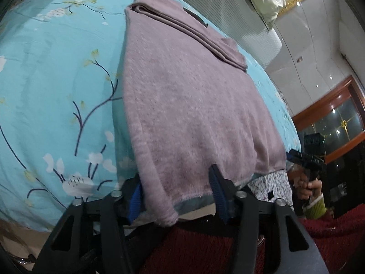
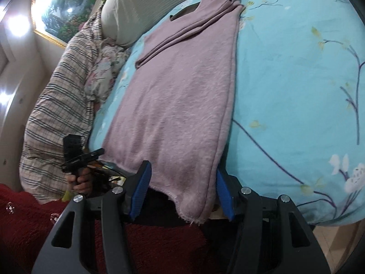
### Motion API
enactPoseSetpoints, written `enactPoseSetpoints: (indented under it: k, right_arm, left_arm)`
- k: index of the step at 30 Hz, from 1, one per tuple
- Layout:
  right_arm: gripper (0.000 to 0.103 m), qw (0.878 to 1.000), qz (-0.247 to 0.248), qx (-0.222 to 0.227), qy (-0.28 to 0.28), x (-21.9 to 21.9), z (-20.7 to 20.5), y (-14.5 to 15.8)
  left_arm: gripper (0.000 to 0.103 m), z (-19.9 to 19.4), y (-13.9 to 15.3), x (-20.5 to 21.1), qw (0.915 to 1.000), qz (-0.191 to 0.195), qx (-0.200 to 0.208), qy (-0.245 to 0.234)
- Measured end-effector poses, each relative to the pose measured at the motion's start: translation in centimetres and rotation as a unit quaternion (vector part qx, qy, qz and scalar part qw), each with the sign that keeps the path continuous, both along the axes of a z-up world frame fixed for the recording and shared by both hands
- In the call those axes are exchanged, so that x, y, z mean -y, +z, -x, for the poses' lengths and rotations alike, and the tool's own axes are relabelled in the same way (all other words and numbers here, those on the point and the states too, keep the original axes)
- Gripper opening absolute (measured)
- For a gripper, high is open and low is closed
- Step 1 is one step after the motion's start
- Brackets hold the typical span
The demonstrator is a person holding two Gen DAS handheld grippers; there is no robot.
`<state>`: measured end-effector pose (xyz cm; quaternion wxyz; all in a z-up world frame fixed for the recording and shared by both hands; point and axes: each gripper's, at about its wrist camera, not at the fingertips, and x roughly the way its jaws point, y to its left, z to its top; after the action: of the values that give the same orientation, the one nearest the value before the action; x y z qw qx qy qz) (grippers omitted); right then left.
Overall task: Fold small clothes
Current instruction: 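Move both grippers to the sweater hem, then grasp the hem with both grippers and fold it up toward the collar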
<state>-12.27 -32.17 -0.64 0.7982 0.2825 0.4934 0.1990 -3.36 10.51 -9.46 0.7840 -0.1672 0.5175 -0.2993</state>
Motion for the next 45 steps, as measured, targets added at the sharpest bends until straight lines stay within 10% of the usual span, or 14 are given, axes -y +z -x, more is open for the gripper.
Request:
enactPoseSetpoints:
  k: [9,20,33,45]
  right_arm:
    - [0.010,0.999,0.024,-0.027,0.007,-0.1,0.5,-1.2]
    - [0.008,0.986,-0.119,0.093,-0.067,2.6,0.1,3.1]
    - [0.007,0.975,-0.058,0.183,-0.111,4.7,-8.5,9.4]
    - [0.007,0.967,0.037,0.171,-0.186,7.9,-24.7,10.8]
  left_arm:
    - [0.015,-0.4,-0.8,-0.7,0.9999,-0.004,-0.008,-0.006]
    - [0.005,0.1,4.3,-2.6,0.9935,0.085,0.058,0.048]
    - [0.005,-9.3,11.7,-1.7,0.9730,0.097,0.154,0.142]
    - [0.005,-25.6,16.2,3.9,0.9587,0.002,0.203,0.199]
